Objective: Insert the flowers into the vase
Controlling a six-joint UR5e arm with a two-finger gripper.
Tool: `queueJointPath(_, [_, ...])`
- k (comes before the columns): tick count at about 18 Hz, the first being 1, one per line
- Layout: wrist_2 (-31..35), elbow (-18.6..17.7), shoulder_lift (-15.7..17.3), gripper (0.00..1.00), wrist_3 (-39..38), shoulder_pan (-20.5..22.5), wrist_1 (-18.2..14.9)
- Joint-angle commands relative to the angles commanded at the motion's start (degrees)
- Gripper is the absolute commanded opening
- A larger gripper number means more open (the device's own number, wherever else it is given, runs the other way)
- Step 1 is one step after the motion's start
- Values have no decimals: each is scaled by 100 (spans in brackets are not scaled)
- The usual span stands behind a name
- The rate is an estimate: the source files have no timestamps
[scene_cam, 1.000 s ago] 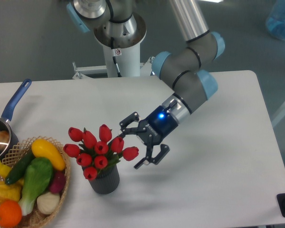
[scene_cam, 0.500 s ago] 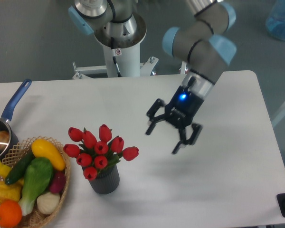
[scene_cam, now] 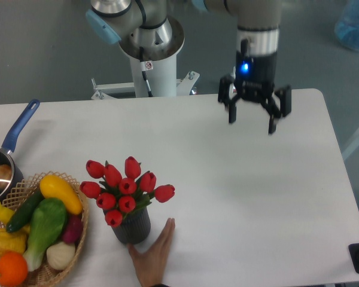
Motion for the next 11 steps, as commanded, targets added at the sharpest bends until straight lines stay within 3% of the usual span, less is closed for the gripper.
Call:
queueJointPath(3, [579, 0, 335, 100, 464, 62, -774])
queueJointPath(5, [669, -9, 449, 100, 947, 132, -1065])
queueJointPath(7, [669, -26, 511, 100, 1248, 316, -1215])
queueJointPath(11, [651, -9, 512, 100, 1266, 343, -1207])
